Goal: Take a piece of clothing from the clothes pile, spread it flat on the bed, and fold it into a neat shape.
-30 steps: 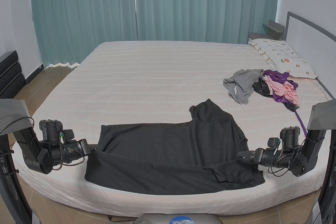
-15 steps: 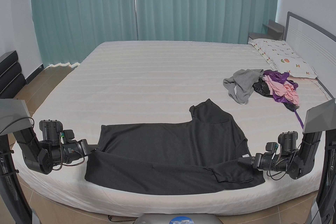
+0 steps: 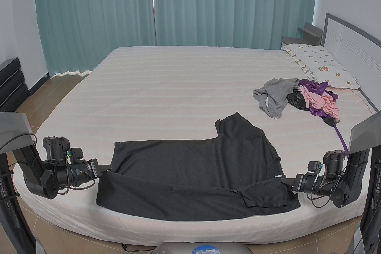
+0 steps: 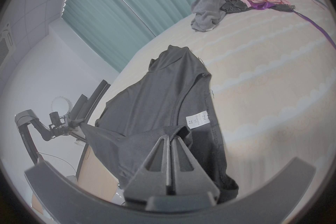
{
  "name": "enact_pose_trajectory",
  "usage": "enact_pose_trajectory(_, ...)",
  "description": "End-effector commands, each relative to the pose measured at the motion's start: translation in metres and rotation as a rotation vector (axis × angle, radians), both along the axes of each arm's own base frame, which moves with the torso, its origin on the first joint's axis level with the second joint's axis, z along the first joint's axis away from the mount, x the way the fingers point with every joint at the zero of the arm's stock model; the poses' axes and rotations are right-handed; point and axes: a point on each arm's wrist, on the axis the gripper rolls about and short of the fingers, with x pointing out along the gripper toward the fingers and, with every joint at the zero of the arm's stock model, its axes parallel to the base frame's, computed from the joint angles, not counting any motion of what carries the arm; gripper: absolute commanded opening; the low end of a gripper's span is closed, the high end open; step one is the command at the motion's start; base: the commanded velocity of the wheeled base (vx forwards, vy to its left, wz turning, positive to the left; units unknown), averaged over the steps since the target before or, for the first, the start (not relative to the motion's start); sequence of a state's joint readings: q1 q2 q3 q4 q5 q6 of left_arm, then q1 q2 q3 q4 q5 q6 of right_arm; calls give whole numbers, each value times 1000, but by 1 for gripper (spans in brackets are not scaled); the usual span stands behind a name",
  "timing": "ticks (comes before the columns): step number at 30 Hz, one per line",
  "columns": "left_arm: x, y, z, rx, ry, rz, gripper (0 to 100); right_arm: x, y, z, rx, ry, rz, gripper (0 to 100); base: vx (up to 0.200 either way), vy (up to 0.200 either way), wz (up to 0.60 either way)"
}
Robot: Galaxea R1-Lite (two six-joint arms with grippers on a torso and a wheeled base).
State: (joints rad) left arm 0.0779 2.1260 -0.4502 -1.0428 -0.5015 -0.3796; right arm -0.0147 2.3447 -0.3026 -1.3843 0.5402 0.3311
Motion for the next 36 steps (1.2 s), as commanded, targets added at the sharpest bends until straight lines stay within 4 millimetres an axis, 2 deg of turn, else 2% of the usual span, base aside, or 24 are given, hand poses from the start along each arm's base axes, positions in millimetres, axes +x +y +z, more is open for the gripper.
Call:
enact_pose_trajectory(1, -11, 0, 7, -1, -2, 2, 0, -14, -4, 18, 18, -43, -3, 0, 0, 0, 0)
enact_pose_trajectory(5, -16, 0, 11, 1, -5, 5, 0, -29, -8, 32, 21, -79, -15, 0, 0, 0, 0)
enact_pose_trajectory(9, -26, 0, 11, 1, 14, 10, 0, -43, -7, 38, 32, -94, -2, 0, 0, 0, 0)
enact_pose_trajectory(15, -36, 3, 15, 3, 16, 25, 0, -53, -10, 48, 37, -113, -6, 0, 0, 0, 0)
enact_pose_trajectory(17, -42, 4, 16, 2, 20, 31, 0, -62, -11, 53, 58, -111, 13, 0, 0, 0, 0)
enact_pose_trajectory(30, -61, 11, 20, 4, 33, 58, 0, -71, -14, 65, 72, -105, 23, 0, 0, 0, 0)
enact_pose_trajectory(36, -65, 10, 24, 4, 19, 56, 0, -78, -13, 83, 86, -158, 40, 0, 0, 0, 0)
